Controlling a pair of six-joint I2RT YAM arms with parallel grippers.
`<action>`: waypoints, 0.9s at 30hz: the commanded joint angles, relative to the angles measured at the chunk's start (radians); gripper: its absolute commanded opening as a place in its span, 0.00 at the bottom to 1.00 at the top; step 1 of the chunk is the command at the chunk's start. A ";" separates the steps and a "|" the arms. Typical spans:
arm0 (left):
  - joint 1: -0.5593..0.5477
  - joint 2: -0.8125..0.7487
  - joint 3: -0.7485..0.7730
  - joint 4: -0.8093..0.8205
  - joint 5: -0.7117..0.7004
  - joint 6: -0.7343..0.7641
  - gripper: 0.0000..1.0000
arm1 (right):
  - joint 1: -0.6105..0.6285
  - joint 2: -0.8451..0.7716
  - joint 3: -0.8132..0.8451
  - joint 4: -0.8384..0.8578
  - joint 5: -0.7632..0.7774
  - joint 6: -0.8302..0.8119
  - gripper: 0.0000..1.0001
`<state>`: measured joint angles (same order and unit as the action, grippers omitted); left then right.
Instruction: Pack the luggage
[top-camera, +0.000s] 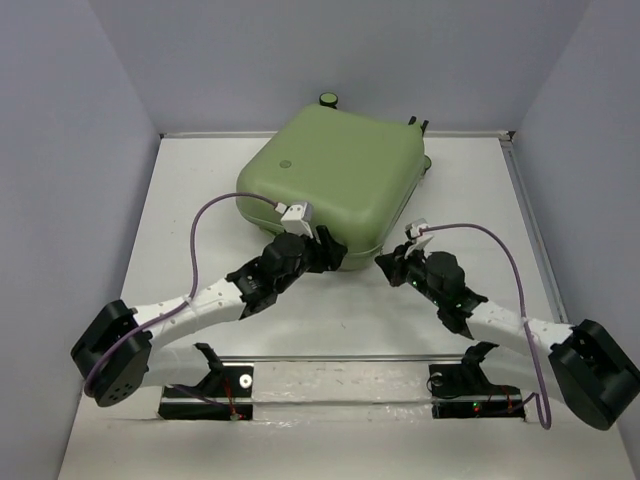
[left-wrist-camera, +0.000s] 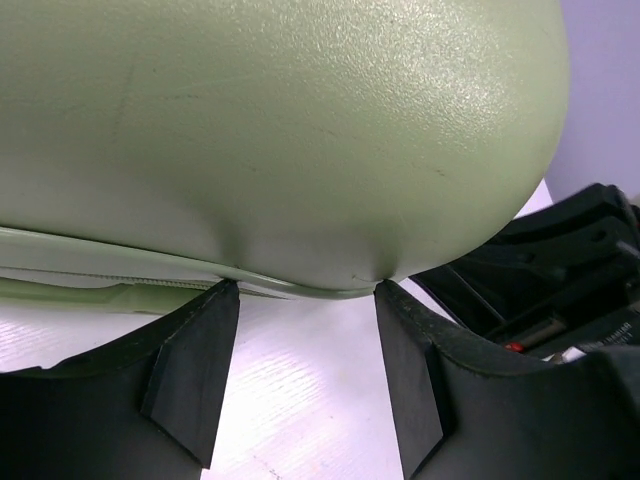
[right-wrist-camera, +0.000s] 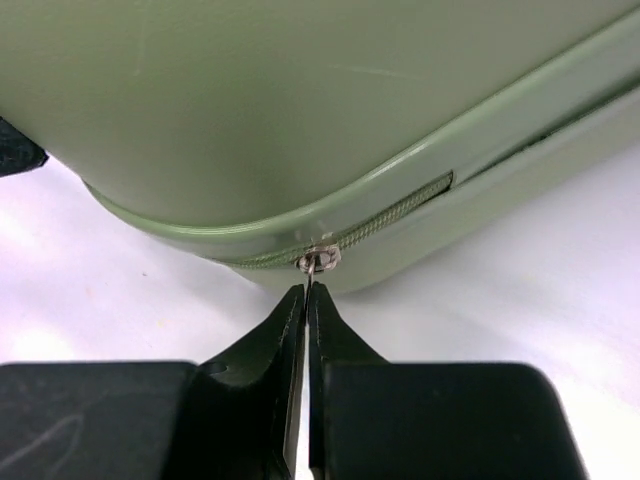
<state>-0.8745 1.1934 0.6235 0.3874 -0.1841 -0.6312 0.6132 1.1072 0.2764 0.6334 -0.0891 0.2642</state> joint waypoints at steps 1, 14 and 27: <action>0.009 0.061 0.117 0.093 -0.069 0.048 0.65 | 0.194 -0.165 0.012 -0.180 0.147 0.007 0.07; 0.009 0.173 0.274 0.096 0.018 0.070 0.61 | 0.615 0.207 0.337 -0.299 0.296 0.092 0.07; 0.152 -0.136 0.189 -0.182 -0.002 0.082 0.79 | 0.615 0.270 0.290 0.094 0.479 0.168 0.07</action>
<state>-0.8227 1.2430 0.7891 0.1104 -0.1314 -0.5495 1.1481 1.4014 0.5957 0.4881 0.5316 0.3573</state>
